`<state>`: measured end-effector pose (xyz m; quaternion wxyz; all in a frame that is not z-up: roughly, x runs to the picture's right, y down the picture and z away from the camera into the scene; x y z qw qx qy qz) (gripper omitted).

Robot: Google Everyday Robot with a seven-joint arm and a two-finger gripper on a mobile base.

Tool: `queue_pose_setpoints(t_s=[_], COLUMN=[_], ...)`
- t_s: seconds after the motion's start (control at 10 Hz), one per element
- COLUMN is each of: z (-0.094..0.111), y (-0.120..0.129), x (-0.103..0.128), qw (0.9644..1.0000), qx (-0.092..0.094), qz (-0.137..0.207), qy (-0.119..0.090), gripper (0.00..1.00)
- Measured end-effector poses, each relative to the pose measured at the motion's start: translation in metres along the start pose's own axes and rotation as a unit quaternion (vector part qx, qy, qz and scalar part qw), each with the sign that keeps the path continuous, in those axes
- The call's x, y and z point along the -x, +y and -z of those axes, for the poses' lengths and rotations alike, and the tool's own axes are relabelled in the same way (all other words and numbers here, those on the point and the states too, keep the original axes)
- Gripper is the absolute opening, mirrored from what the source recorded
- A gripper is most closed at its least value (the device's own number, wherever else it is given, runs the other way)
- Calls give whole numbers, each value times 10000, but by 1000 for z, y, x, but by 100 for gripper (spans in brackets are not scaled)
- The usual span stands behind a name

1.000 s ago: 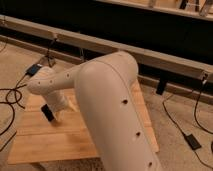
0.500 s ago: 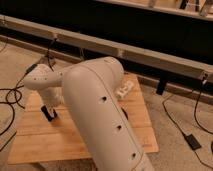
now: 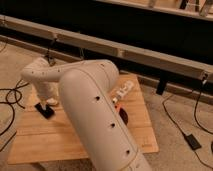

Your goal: Knock the eraser over

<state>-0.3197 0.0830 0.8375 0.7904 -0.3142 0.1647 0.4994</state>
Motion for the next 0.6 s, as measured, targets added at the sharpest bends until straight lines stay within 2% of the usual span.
queue_pose_setpoints(t_s=[0.1, 0.2, 0.3, 0.6], z=[2, 7, 16, 18], y=[1, -1, -5, -1], x=[1, -5, -18, -21], qw=[10000, 9997, 9983, 9976], qx=[66, 163, 335, 394], qz=[46, 121, 239, 304], qy=[20, 155, 409, 477], gripper=[65, 65, 65, 65])
